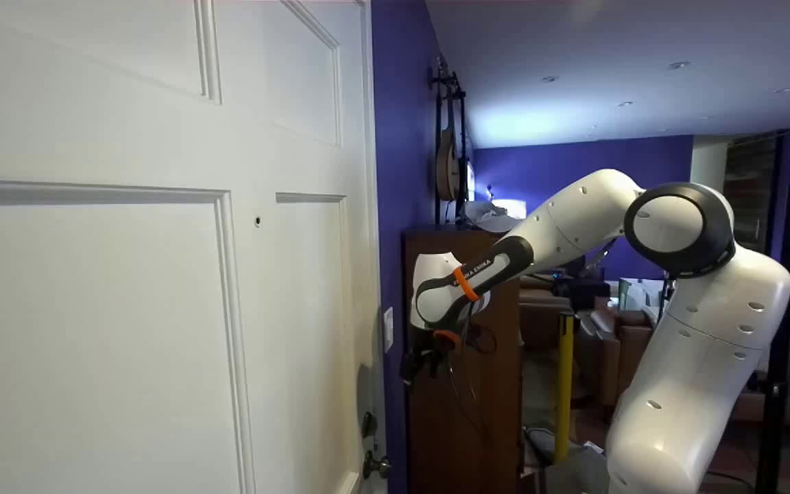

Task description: Hang the cap on the door

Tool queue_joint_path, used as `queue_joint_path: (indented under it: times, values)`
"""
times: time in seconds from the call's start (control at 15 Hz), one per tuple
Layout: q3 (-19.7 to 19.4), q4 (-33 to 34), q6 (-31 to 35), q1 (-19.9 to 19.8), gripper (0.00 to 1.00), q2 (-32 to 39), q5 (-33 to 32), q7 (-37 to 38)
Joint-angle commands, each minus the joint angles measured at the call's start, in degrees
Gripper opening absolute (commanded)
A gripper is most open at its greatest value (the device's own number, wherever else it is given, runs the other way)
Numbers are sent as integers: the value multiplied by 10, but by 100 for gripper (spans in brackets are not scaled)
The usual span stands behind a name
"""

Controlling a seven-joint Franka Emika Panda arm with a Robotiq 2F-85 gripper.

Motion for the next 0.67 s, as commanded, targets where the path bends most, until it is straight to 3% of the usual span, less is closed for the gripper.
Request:
queue_joint_path:
  times: [0.0, 0.4, 0.6]
  values:
    - [-1, 1, -1, 1, 100, 0, 0, 0]
    - [-1, 1, -1, 1, 100, 0, 0, 0]
    - [2, 16, -37, -16, 100, -30, -19, 31]
